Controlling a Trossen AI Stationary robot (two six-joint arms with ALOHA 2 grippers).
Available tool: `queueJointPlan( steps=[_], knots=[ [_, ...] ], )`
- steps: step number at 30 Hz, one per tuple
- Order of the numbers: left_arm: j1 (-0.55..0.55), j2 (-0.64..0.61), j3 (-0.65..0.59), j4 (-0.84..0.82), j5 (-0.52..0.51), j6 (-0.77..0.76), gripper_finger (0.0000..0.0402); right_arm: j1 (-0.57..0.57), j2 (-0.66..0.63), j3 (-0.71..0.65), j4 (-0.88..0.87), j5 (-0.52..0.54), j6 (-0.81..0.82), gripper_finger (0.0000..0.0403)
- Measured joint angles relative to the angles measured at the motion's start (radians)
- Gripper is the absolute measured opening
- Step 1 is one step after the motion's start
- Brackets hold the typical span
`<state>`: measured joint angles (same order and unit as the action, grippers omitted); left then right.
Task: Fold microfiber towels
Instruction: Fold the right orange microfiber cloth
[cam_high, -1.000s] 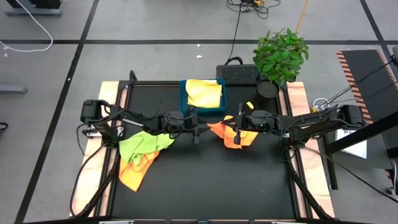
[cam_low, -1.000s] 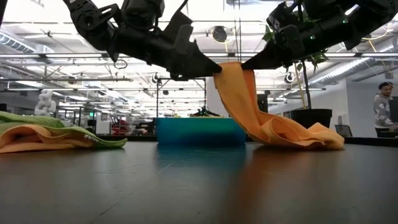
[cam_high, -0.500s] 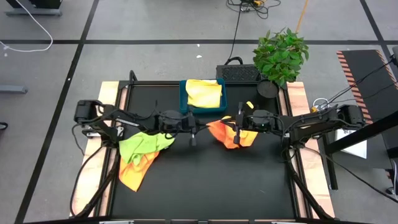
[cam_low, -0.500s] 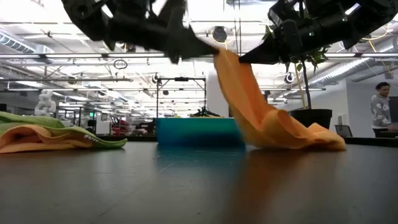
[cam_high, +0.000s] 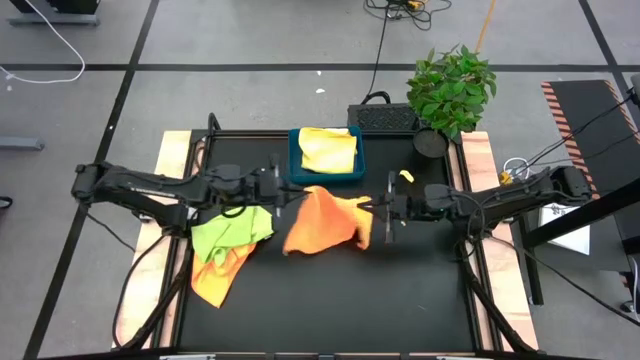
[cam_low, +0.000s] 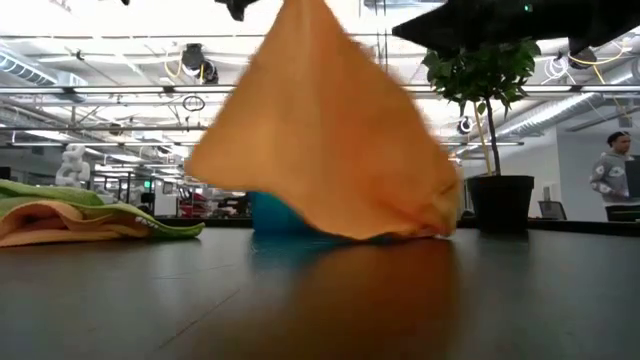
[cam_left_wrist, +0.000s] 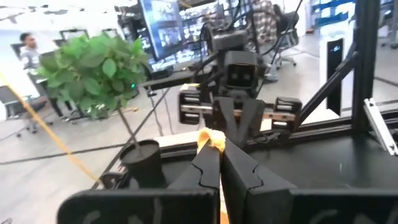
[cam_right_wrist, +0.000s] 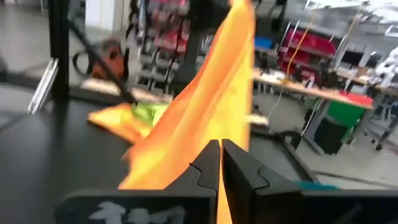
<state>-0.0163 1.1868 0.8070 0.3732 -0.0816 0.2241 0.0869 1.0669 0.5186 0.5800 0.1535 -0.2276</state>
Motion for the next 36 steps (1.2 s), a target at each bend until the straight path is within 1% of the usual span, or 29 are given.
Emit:
queueJointPlan(
  steps=[3,5,7,10,14,16,19,24,28,30,36],
  knots=[
    [-0.005,0.002,-0.001,-0.044,-0.024,-0.001,0.0001,0.007,0.006,-0.001,-0.096,0.001,0.015,0.0029],
    [-0.003,0.011,-0.002,-0.057,-0.030,-0.001,0.0001,0.007,0.030,-0.001,-0.143,0.001,0.061,0.0049],
    [0.002,0.029,-0.001,-0.049,-0.057,-0.001,0.0001,0.007,0.061,-0.002,-0.184,0.001,0.113,0.0074],
    [0.015,0.051,-0.002,-0.063,-0.098,-0.009,0.0001,0.021,0.128,-0.005,-0.187,0.000,0.164,0.0111],
    [0.038,0.065,-0.001,-0.071,-0.106,-0.017,0.0001,0.072,0.259,-0.009,-0.194,-0.001,0.125,0.0143],
    [0.049,0.064,-0.001,-0.075,-0.106,-0.024,0.0001,0.100,0.326,-0.009,-0.175,-0.001,0.094,0.0148],
    [0.062,0.065,-0.001,-0.101,-0.106,-0.035,0.0001,0.131,0.420,-0.009,-0.106,-0.002,0.088,0.0150],
    [0.073,0.069,-0.001,-0.111,-0.106,-0.060,0.0002,0.164,0.538,-0.009,0.049,-0.002,0.137,0.0150],
    [0.074,0.093,-0.002,-0.125,-0.106,-0.072,0.0001,0.188,0.599,-0.005,0.112,-0.003,0.146,0.0147],
    [0.074,0.105,-0.001,-0.103,-0.107,-0.073,0.0003,0.194,0.620,-0.001,0.112,-0.002,0.146,0.0147],
    [0.075,0.123,-0.002,-0.106,-0.147,-0.076,0.0005,0.188,0.667,0.002,0.113,0.007,0.149,0.0147]
  ],
)
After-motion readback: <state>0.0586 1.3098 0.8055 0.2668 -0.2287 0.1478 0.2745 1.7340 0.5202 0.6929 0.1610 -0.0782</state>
